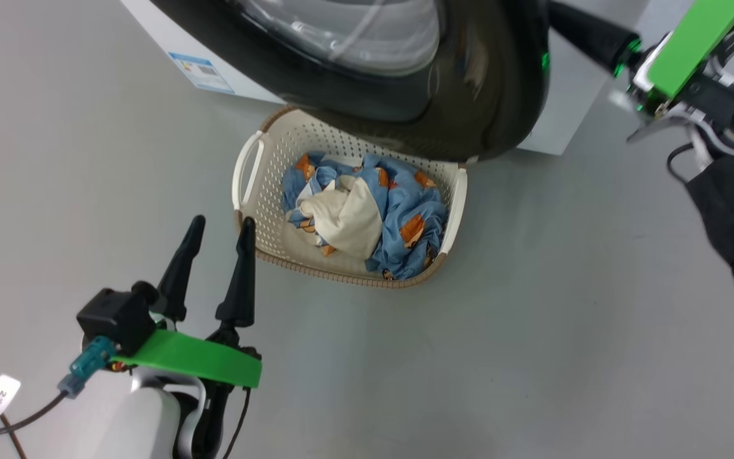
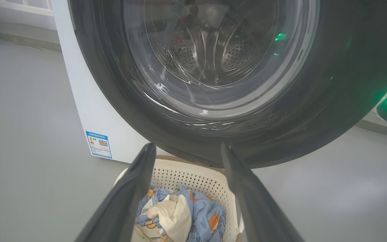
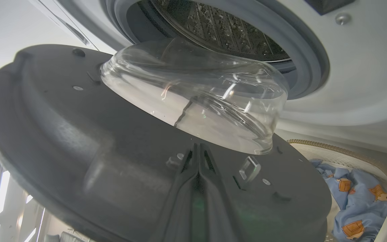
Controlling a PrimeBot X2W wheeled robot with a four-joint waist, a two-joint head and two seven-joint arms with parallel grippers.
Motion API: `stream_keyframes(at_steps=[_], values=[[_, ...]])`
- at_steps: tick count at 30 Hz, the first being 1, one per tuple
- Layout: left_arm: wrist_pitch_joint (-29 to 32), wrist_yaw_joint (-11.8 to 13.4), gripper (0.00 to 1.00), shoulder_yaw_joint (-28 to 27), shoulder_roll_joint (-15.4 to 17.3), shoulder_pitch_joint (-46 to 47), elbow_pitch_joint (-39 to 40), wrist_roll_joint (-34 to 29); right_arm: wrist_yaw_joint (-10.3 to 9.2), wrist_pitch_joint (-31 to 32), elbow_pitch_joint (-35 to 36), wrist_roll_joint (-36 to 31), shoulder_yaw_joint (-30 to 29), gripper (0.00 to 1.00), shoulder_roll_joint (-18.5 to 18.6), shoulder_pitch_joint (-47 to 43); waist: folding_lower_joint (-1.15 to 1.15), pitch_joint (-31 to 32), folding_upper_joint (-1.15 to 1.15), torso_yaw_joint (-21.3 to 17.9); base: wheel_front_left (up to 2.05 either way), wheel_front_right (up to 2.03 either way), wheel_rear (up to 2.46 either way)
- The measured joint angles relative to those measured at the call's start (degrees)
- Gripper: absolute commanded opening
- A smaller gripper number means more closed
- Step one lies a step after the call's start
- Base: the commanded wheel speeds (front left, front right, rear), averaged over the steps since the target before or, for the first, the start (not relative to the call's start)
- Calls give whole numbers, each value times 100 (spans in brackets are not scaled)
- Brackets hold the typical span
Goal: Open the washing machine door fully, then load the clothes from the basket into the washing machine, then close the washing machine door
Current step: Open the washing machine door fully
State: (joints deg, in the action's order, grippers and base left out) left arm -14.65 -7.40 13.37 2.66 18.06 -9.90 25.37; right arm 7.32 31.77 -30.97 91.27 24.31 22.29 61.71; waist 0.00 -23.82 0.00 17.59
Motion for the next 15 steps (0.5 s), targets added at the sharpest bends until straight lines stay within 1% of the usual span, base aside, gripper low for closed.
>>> stream_keyframes(at_steps=[15], values=[[0,0,100,-123,103,-471,-35,-96,-1,283,584,1,323,0,-341,-933,0,589,0,-107,0,0,0]])
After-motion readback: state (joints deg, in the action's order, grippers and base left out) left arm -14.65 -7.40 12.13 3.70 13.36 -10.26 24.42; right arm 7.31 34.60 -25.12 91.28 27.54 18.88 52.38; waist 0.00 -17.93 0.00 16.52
